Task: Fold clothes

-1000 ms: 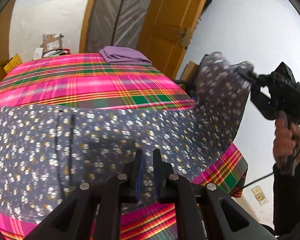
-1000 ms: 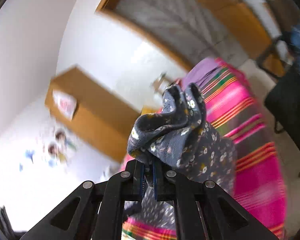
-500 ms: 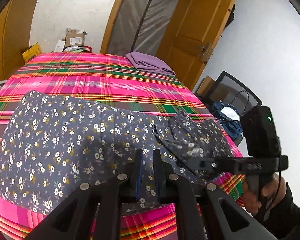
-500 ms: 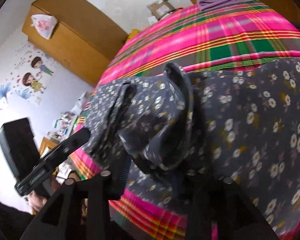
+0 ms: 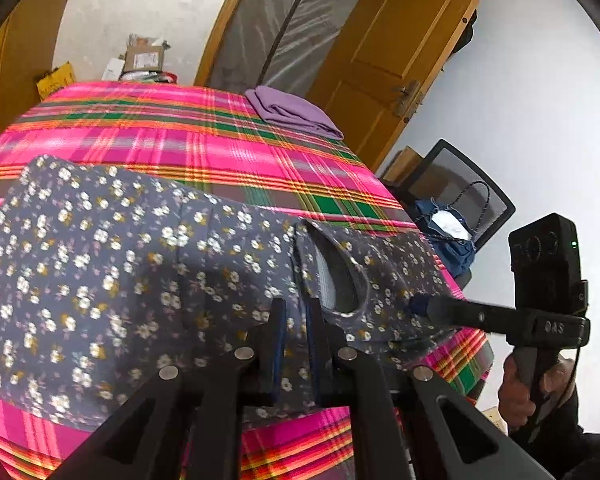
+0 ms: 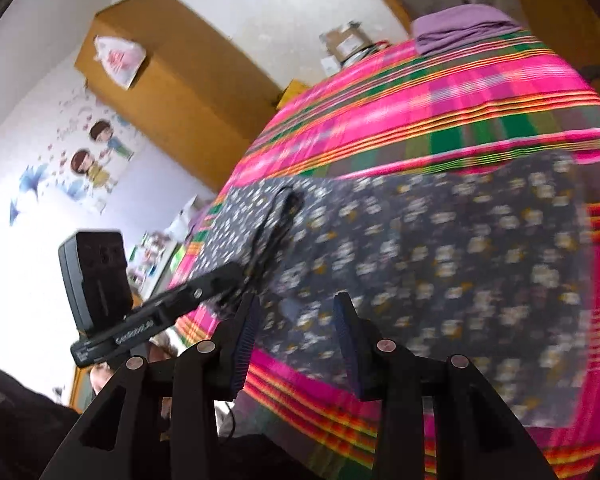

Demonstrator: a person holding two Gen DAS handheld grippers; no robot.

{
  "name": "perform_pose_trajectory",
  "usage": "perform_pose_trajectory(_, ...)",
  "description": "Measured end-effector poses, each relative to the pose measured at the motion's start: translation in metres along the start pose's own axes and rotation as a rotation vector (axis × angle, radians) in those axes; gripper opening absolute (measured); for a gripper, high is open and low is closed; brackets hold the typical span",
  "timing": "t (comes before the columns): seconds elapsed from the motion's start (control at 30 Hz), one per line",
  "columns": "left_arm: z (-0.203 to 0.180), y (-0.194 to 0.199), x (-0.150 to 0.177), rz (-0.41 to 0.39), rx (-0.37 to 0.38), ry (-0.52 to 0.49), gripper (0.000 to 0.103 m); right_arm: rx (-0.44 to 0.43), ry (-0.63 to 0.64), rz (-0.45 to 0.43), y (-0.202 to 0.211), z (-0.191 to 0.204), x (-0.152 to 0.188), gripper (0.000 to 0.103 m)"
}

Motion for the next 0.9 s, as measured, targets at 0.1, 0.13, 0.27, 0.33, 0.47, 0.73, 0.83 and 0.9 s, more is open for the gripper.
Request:
perform_pose_trajectory(0.1, -0.012, 0.004, -0.004, -0.027, 0.048, 0.003, 0.021, 0.025, -0.035, -0.048, 0.018, -0.017, -0.003, 0.04)
perform_pose_trajectory(0.13, -0.018, 0.005, -0.006, -0.049, 0.05, -0.015, 0.027, 0.029, -0.045, -0.063, 0.024, -0.021, -0.003, 0.04)
perform_pose_trajectory(0.27, -0.037, -0.007, -0.006, -0.064, 0.042, -0.088, 0.031, 0.026, -0.064, -0.09, 0.035, -0.027, -0.001, 0.04)
perform_pose_trajectory(0.33, -0.042, -0.02, -0.002, -0.042, 0.034, -0.104, 0.031, 0.023, -0.063, -0.088, 0.036, -0.029, 0.0, 0.04)
perform_pose_trajectory(0.47, -0.035, -0.041, 0.008, 0.018, -0.062, -0.118, 0.031, 0.01, -0.068, -0.086, 0.035, -0.028, 0.002, 0.04)
perform_pose_trajectory(0.73, -0.016, -0.038, 0.018, 0.098, -0.001, 0.013, 0.023, 0.013, -0.088, -0.111, 0.047, -0.038, 0.002, 0.04)
perform_pose_trajectory(0.83, -0.014, -0.029, 0.019, 0.117, 0.049, 0.076, 0.023, 0.012, -0.086, -0.117, 0.05, -0.038, 0.001, 0.04)
perform_pose_trajectory(0.9, -0.013, -0.027, 0.02, 0.125, 0.053, 0.08, 0.023, 0.012, -0.082, -0.121, 0.052, -0.039, 0.001, 0.04)
Point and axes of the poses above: each gripper's, at about its wrist camera, not at the fingertips, and y roughly against the way its jaws point, z to its left, x to its underside, the point moved 7 cm from there along -y, roughly the way its jaws point, and after that the axes turned 12 degrees about -x, right-handed, at the moved point
